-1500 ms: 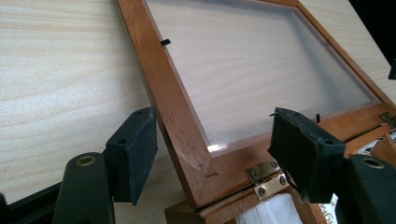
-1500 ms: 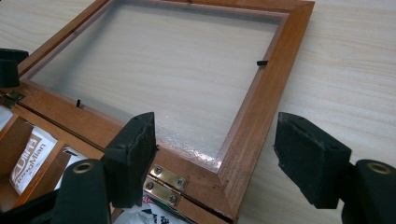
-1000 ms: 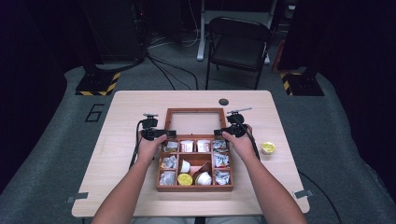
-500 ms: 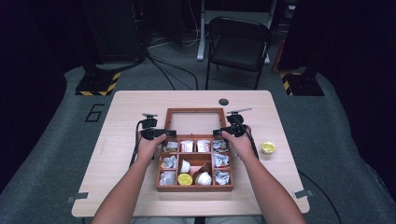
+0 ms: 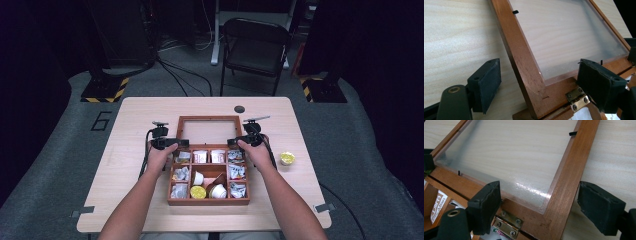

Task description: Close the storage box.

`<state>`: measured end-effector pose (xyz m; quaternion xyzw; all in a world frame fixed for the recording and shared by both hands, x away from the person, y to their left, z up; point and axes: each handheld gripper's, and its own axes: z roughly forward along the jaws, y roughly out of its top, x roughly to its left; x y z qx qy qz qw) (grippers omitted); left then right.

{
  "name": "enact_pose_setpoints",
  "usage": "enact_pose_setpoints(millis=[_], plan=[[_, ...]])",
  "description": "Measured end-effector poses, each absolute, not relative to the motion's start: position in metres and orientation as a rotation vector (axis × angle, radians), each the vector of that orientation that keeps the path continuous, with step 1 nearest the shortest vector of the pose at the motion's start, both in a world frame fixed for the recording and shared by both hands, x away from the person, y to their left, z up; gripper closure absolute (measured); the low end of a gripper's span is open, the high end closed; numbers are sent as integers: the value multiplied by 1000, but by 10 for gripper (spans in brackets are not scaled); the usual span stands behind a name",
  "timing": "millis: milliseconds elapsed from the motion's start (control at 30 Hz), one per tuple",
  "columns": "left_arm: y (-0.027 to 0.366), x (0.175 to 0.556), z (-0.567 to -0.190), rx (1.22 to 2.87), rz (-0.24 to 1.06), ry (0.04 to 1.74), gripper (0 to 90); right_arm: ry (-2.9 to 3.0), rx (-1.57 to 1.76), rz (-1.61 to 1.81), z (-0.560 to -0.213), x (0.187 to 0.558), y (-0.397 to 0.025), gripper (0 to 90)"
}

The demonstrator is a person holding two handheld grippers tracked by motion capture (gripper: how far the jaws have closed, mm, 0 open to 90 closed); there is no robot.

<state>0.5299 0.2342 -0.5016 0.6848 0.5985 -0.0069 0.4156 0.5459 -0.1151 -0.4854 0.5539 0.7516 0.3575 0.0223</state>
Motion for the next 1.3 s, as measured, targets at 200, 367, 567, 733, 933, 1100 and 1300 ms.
enact_pose_setpoints(millis=[200,367,567,733,933,1100,1300], plan=[[235,531,-502,1730,-15,1489,188,2326,1753,1119,-487,547,-115,180],[236,532,-504,1714,-39,1493,177,2324,1777,1145,-489,547,-115,178],[235,534,-507,1697,-72,1484,175,2326,1784,1174,-492,550,-116,176],[234,536,-510,1676,-87,1474,177,2322,1791,1207,-494,552,-117,183],[225,538,-502,1748,-69,1468,200,2310,1823,1220,-495,552,-117,187],[223,540,-502,1750,-73,1480,188,2305,1834,1232,-495,553,-118,202],[224,540,-503,1735,-78,1477,194,2303,1841,1229,-495,553,-118,203]])
